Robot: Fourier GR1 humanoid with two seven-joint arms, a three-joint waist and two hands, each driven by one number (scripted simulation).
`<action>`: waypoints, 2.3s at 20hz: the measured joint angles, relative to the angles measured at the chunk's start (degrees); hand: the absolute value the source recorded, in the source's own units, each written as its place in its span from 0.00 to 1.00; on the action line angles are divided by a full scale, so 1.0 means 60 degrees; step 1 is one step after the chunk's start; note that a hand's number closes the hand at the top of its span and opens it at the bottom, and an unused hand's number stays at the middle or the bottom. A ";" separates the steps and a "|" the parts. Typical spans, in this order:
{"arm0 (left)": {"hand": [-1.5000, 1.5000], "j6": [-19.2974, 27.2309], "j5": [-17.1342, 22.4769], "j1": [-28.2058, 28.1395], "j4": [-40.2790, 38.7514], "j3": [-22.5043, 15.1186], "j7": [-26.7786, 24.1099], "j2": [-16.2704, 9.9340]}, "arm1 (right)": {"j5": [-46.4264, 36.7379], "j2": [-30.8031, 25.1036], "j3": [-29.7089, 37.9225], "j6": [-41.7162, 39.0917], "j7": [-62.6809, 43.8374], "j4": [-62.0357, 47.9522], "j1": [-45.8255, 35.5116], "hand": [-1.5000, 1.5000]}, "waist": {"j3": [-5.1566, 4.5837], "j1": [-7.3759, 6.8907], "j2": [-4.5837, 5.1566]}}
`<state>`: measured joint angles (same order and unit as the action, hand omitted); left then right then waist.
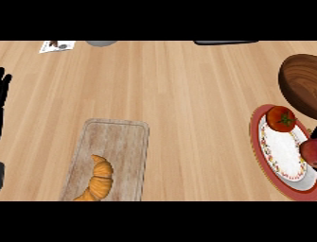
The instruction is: Pick the pear from the plate and place it in the bowl
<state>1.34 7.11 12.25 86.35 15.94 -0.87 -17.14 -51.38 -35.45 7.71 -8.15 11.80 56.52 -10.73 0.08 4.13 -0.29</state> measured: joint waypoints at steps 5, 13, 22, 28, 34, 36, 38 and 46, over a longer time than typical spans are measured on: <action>0.50 -0.0023 0.0083 -0.0205 0.0071 0.0175 -0.0027 -0.0076 | 0.0800 -0.2352 0.2004 0.0181 0.1265 -0.1478 0.1002 1.00 | 0.0049 0.0180 0.0019; 0.50 -0.0224 0.0175 -0.0091 0.0077 0.0087 0.0051 -0.0125 | 0.2072 -0.4850 0.4491 0.0575 0.4083 -0.4090 0.1754 1.00 | 0.0061 -0.0197 0.0037; 0.50 -0.0201 0.0025 0.0142 -0.0091 -0.0212 -0.0068 0.0101 | 0.3471 -0.6626 0.6072 -0.0669 0.6831 -0.5748 0.1449 1.00 | 0.0028 -0.0531 0.0045; 0.50 -0.0260 0.0005 0.0383 -0.0251 -0.0281 -0.0040 0.0079 | 0.4177 -0.7239 0.6173 -0.1879 0.6418 -0.5877 0.0553 1.00 | 0.0003 -0.0733 0.0060; 0.50 -0.0266 -0.0023 0.0639 -0.0291 -0.0355 0.0127 0.0055 | 0.4469 -0.7159 0.5494 -0.2834 0.5204 -0.5258 -0.0677 1.00 | -0.0013 -0.0879 0.0079; 0.50 -0.0205 -0.0118 0.0688 -0.0443 -0.0406 -0.0040 0.0140 | 0.4476 -0.6921 0.5154 -0.2949 0.4818 -0.4961 -0.1084 1.00 | -0.0017 -0.0895 0.0088; 0.50 -0.0192 -0.0173 0.0639 -0.0444 -0.0487 -0.0122 0.0228 | 0.4490 -0.6771 0.4779 -0.3251 0.4281 -0.4568 -0.1586 1.00 | -0.0020 -0.0937 0.0089; 0.50 -0.0279 -0.0107 0.0686 -0.0438 -0.0421 -0.0031 0.0143 | 0.4376 -0.5339 0.3305 -0.3851 0.2516 -0.3149 -0.3082 1.00 | -0.0023 -0.0898 0.0078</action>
<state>-0.33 6.47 16.37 83.72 13.41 -1.05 -16.28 -25.13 -67.48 27.54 -31.25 26.90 37.63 -29.22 -0.06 -1.26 0.18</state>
